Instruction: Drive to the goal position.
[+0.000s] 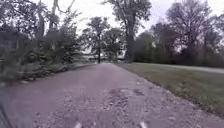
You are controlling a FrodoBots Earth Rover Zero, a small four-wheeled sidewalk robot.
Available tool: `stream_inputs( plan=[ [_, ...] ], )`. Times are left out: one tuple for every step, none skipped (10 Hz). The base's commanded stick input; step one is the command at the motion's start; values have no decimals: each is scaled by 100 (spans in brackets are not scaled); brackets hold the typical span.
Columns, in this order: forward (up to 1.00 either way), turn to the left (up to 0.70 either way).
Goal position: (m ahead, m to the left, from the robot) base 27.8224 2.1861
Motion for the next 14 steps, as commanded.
stream_inputs(
  plan=[
    [70,0],
    [70,0],
    [70,0],
    [70,0],
    [70,0],
    [70,0],
    [70,0],
    [70,0],
    [70,0],
    [70,0],
    [70,0],
    [70,0],
    [70,0],
    [70,0]
  ],
)
